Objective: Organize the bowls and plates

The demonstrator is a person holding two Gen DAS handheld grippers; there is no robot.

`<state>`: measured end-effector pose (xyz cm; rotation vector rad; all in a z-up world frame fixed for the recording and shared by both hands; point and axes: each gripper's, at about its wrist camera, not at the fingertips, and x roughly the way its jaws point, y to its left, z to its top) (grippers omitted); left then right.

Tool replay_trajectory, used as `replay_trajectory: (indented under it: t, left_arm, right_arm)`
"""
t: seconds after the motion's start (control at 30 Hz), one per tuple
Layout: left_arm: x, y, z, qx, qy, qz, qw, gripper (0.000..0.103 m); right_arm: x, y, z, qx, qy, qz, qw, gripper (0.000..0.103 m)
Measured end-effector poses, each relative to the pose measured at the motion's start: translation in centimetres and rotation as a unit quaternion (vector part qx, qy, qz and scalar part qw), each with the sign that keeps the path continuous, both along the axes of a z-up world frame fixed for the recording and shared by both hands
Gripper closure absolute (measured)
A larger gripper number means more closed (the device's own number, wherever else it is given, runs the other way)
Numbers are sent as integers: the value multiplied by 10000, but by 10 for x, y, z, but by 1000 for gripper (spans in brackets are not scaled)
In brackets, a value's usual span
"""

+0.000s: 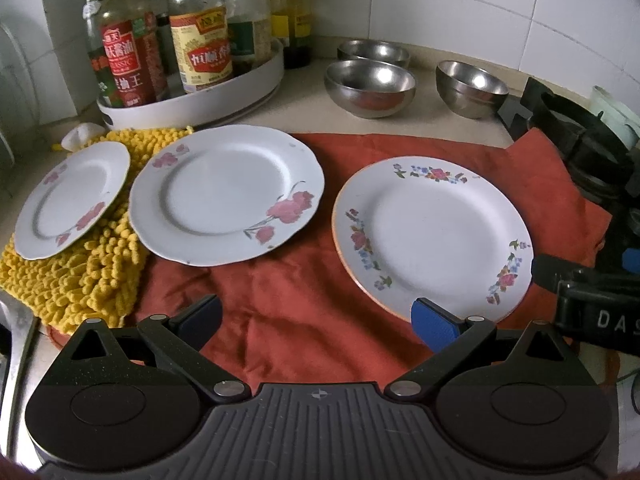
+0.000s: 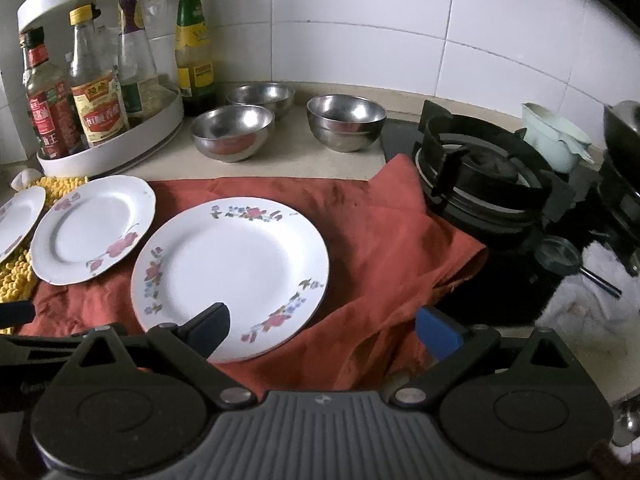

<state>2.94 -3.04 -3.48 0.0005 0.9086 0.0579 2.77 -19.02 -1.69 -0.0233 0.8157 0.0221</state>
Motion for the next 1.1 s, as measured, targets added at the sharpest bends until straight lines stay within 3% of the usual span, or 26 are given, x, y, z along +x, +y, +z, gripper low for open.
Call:
replay_trajectory:
  t: [0.23, 0.93, 1.1]
  left_arm:
    - [12, -23, -6, 76, 150, -173, 9997, 1]
    - [44, -40, -26, -228, 590, 277, 9976, 3]
    - [52, -40, -29, -299, 582, 363, 9972, 2]
  right_arm:
    - [25, -15, -6, 38, 59, 207, 9998, 7]
    - [97, -32, -28, 213, 285, 1353, 9902, 7]
    - [115, -35, -34, 470, 443, 1564, 9856, 14]
